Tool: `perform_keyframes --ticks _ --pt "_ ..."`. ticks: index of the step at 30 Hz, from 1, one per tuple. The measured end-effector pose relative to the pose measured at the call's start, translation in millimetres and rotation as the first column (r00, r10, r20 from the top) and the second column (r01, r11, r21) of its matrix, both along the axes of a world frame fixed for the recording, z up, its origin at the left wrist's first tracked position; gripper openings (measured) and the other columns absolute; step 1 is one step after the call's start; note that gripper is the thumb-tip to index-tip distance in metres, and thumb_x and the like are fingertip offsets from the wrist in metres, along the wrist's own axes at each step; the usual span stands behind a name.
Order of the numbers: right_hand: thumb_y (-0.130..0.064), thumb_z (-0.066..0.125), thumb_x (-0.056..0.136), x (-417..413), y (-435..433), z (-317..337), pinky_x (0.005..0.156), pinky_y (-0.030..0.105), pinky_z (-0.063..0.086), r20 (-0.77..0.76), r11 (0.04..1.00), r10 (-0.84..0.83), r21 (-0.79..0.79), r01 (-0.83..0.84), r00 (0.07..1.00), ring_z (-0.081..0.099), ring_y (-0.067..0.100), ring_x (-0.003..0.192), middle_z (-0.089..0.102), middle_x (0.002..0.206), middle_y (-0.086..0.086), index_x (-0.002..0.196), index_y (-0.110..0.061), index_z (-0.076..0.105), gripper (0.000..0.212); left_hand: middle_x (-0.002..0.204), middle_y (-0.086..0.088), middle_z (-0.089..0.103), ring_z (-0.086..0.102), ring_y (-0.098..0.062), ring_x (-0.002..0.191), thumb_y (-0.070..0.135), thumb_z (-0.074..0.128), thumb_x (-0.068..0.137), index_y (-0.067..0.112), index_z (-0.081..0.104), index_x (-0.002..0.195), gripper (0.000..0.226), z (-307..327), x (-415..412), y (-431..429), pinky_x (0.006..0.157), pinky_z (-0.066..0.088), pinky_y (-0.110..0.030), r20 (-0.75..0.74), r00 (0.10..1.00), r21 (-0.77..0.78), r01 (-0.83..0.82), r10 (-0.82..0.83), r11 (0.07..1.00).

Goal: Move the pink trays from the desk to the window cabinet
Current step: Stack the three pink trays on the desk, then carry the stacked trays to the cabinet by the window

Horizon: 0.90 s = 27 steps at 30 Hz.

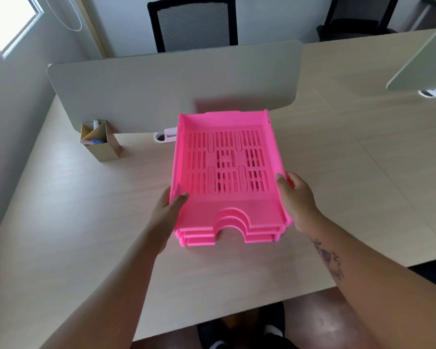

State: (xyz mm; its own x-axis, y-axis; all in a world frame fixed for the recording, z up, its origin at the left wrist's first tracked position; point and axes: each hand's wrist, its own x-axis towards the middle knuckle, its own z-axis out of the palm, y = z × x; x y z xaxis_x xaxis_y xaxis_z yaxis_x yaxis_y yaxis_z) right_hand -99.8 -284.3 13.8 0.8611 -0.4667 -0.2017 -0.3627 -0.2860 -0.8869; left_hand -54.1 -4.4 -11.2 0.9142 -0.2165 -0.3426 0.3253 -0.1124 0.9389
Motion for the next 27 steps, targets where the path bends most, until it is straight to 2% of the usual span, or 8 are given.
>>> perform_keyframes --ticks 2,4,6,10,15,19,23,27 --pt "-0.032 0.048 0.097 -14.9 3.0 -3.5 0.061 0.036 0.051 0.014 0.999 -0.020 0.041 0.019 1.000 0.058 0.023 0.070 0.063 0.083 0.015 0.095 -0.021 0.063 0.018 0.115 -0.012 0.071 0.071 -0.026 0.099 0.028 0.062 0.089 0.017 0.050 0.136 0.050 -11.4 -13.6 1.6 0.076 0.061 -0.035 0.036 0.999 -0.011 -0.014 0.015 1.000" --pt "-0.028 0.051 0.097 -32.5 6.8 -11.7 0.052 0.024 0.050 0.014 0.998 -0.022 0.065 0.021 1.000 0.062 0.017 0.070 0.065 0.085 0.003 0.102 -0.025 0.060 0.012 0.113 -0.009 0.071 0.072 -0.016 0.096 0.023 0.063 0.089 0.017 0.050 0.135 0.048 -23.4 -27.4 3.7 0.073 0.059 -0.024 0.060 0.997 -0.007 -0.039 0.040 0.999" --pt "-0.026 0.051 0.097 -46.8 11.4 -22.0 0.048 0.013 0.051 -0.005 0.995 -0.021 0.102 0.021 1.000 0.065 0.010 0.077 0.066 0.091 0.000 0.116 -0.023 0.057 0.020 0.112 -0.003 0.071 0.071 -0.009 0.096 0.030 0.065 0.085 0.020 0.051 0.134 0.053 -33.7 -37.6 5.9 0.072 0.056 -0.017 0.073 0.995 -0.018 -0.070 0.071 0.997" --pt "-0.029 0.050 0.097 -57.6 18.8 -41.4 0.052 0.009 0.049 -0.058 0.974 -0.042 0.220 0.054 0.997 0.063 0.002 0.081 0.066 0.095 -0.005 0.125 -0.028 0.051 0.028 0.106 0.001 0.073 0.070 -0.007 0.099 0.042 0.056 0.084 0.029 0.055 0.122 0.040 -49.6 -45.1 4.3 0.073 0.055 -0.016 0.044 0.993 -0.040 -0.112 0.114 0.993" --pt "-0.034 0.047 0.097 -49.4 23.0 -53.8 0.067 0.024 0.044 -0.129 0.912 -0.085 0.388 0.129 0.988 0.063 0.010 0.086 0.067 0.095 0.000 0.128 -0.019 0.053 0.035 0.104 -0.001 0.070 0.070 -0.005 0.089 0.041 0.048 0.083 0.019 0.052 0.126 0.048 -52.5 -41.3 -9.9 0.074 0.053 -0.020 -0.037 0.982 -0.069 -0.186 0.183 0.980" --pt "-0.043 0.049 0.091 -40.2 18.4 -53.5 0.087 0.039 0.050 -0.156 0.895 -0.092 0.420 0.150 0.983 0.066 0.022 0.099 0.071 0.105 0.007 0.124 -0.021 0.056 0.040 0.106 -0.011 0.069 0.064 -0.019 0.091 0.041 0.046 0.084 0.009 0.054 0.128 0.055 -40.6 -35.6 -22.1 0.074 0.045 -0.029 -0.088 0.955 -0.092 -0.290 0.282 0.953" --pt "-0.042 0.051 0.091 -24.1 7.1 -38.1 0.077 0.038 0.053 -0.122 0.889 -0.062 0.445 0.110 0.991 0.070 0.026 0.094 0.073 0.103 0.010 0.118 -0.020 0.060 0.036 0.109 -0.014 0.070 0.065 -0.028 0.097 0.036 0.044 0.092 0.012 0.059 0.122 0.041 -19.4 -27.3 -30.7 0.073 0.047 -0.034 -0.111 0.932 -0.099 -0.356 0.345 0.929" --pt "-0.043 0.055 0.086 -7.1 -3.0 -26.0 0.087 0.050 0.055 -0.089 0.876 -0.035 0.476 0.074 0.995 0.070 0.032 0.094 0.073 0.103 0.014 0.106 -0.021 0.065 0.031 0.109 -0.017 0.072 0.067 -0.033 0.100 0.044 0.048 0.080 0.017 0.065 0.112 0.045 -2.3 -27.3 -38.2 0.074 0.049 -0.037 -0.087 0.900 -0.089 -0.434 0.427 0.896"
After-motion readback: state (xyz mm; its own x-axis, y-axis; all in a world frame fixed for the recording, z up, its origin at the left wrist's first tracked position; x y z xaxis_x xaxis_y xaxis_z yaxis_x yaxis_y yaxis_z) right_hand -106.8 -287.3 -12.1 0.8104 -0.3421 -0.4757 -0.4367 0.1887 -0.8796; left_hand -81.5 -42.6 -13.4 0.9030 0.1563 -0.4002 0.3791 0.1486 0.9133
